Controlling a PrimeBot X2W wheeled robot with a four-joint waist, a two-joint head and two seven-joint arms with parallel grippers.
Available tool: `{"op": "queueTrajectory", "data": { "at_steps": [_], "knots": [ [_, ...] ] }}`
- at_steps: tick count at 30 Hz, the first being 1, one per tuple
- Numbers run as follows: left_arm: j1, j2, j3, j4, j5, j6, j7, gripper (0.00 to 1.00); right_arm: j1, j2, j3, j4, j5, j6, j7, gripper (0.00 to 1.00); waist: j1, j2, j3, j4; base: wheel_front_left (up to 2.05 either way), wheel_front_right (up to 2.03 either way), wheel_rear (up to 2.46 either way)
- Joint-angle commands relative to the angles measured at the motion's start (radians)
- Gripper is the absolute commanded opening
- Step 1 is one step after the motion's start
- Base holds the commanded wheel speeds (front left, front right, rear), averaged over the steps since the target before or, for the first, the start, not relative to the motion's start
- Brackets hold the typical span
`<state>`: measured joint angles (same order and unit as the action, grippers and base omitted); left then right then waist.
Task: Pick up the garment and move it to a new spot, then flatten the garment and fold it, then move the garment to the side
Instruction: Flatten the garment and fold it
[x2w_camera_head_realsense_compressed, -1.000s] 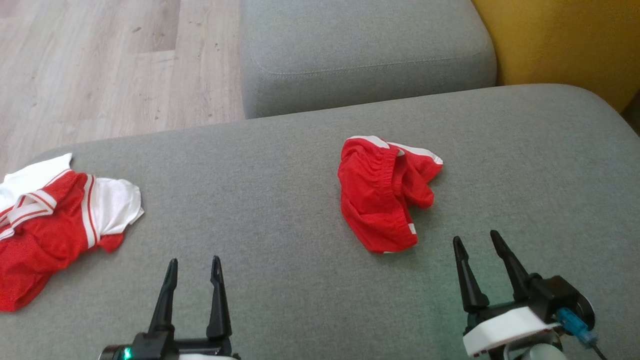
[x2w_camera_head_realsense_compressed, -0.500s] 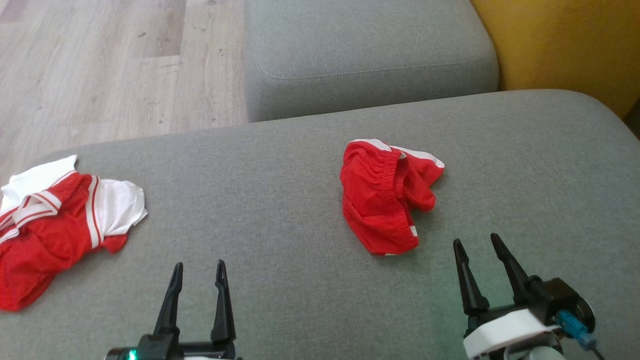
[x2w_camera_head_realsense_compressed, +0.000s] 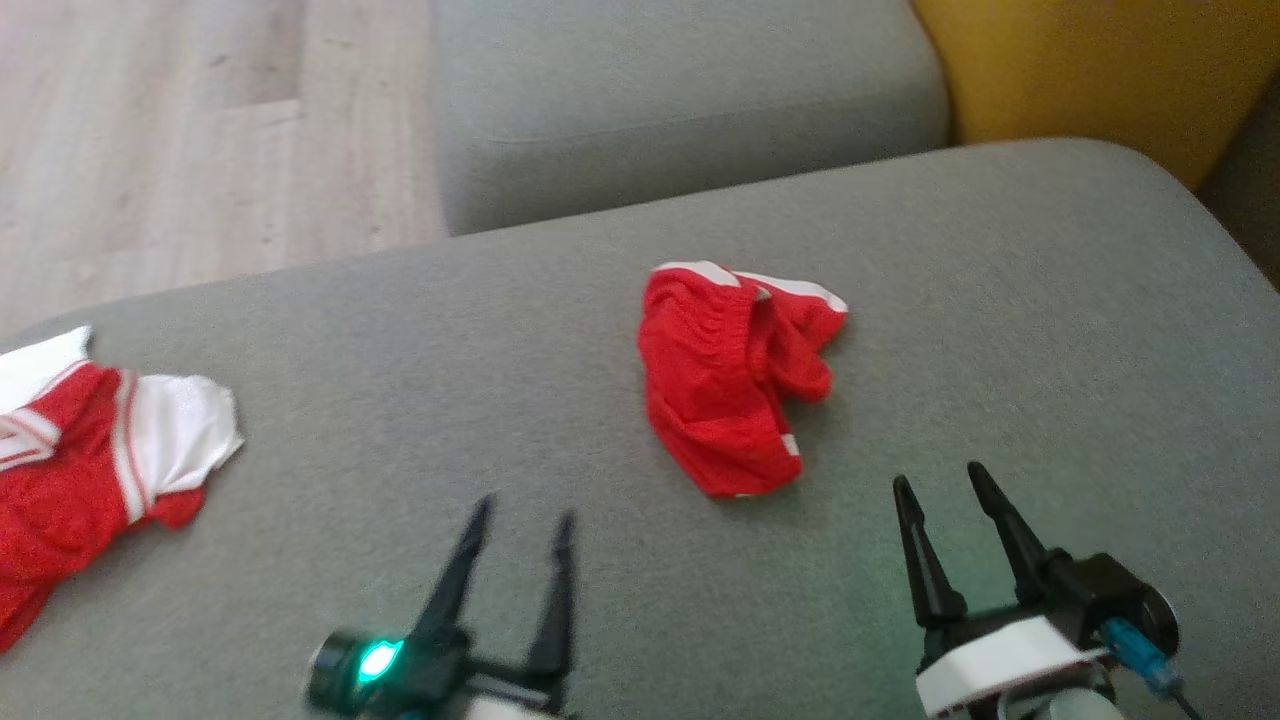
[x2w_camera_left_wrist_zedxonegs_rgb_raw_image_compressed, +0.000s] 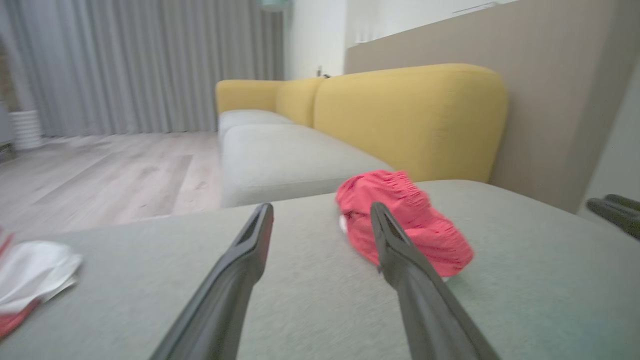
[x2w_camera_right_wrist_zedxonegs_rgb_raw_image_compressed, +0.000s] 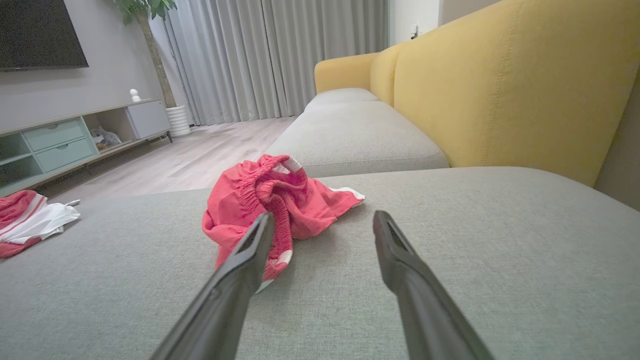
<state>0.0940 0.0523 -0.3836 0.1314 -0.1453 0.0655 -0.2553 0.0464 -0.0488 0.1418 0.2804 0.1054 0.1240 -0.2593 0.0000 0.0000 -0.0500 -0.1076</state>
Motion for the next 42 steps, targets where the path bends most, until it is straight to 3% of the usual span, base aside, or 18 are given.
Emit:
{"op": "queueTrajectory", "data": {
  "at_steps": [1,6,13,18,19,24,29,35,39,40,41,42],
  "knots": [
    [-0.098,-0.002,0.001,-0.027,0.014,-0.009,-0.006,1.0,-0.063,-0.006,0.027,-0.04,-0.005,0.007,-0.002,1.0,0.0,0.0,0.025,-0.036,0.0,0.0,0.0],
    [-0.247,-0.002,-0.155,0.048,0.043,-0.044,-0.006,1.0,-0.091,-0.006,0.039,-0.066,-0.004,0.007,-0.002,1.0,0.0,0.0,0.077,-0.124,0.0,0.0,0.0],
    [-0.465,-0.002,-0.378,0.256,0.019,-0.077,-0.006,1.0,-0.134,-0.005,0.043,-0.088,0.009,0.007,-0.002,1.0,0.0,0.0,0.169,-0.23,0.0,0.0,0.0],
    [-0.624,-0.002,-0.512,0.4,-0.017,0.0,0.06,1.0,-0.171,-0.003,0.059,-0.093,0.024,0.007,-0.002,1.0,0.0,0.0,0.237,-0.299,0.0,0.0,0.0],
    [-0.624,-0.002,-0.512,0.4,-0.017,0.0,0.06,1.0,-0.171,-0.003,0.059,-0.093,0.024,0.007,-0.002,1.0,0.0,0.0,0.237,-0.299,0.0,0.0,0.0],
    [-0.744,-0.002,-0.6,0.506,-0.008,0.11,0.12,1.0,-0.19,-0.002,0.073,-0.095,0.046,0.007,-0.002,1.0,0.0,0.0,0.266,-0.326,0.0,0.0,0.0],
    [-0.804,-0.002,-0.637,0.625,-0.035,0.187,0.19,1.0,-0.196,-0.002,0.071,-0.094,0.055,0.007,-0.002,1.0,0.0,0.0,0.272,-0.326,0.0,0.0,0.0],
    [-0.818,-0.002,-0.634,0.711,-0.1,0.219,0.199,1.0,-0.189,-0.002,0.049,-0.097,0.05,0.007,-0.002,1.0,0.0,0.0,0.264,-0.286,0.0,0.0,0.0],
    [-0.809,-0.002,-0.646,0.725,-0.143,0.213,0.211,1.0,-0.186,-0.002,0.045,-0.1,0.052,0.007,-0.002,1.0,0.0,0.0,0.262,-0.254,0.0,0.0,0.0],
    [-0.805,-0.002,-0.65,0.727,-0.153,0.206,0.213,0.98,-0.187,-0.002,0.046,-0.102,0.052,0.007,-0.002,1.0,0.0,0.0,0.262,-0.248,0.0,0.0,0.0],
    [-0.802,-0.002,-0.655,0.728,-0.163,0.198,0.214,0.76,-0.188,-0.002,0.047,-0.102,0.053,0.007,-0.002,1.0,0.0,0.0,0.262,-0.244,0.0,0.0,0.0],
    [-0.799,-0.002,-0.662,0.729,-0.17,0.188,0.212,0.44,-0.189,-0.002,0.049,-0.102,0.055,0.007,-0.002,1.0,0.0,0.0,0.262,-0.241,0.0,0.0,0.0]
  ]
}}
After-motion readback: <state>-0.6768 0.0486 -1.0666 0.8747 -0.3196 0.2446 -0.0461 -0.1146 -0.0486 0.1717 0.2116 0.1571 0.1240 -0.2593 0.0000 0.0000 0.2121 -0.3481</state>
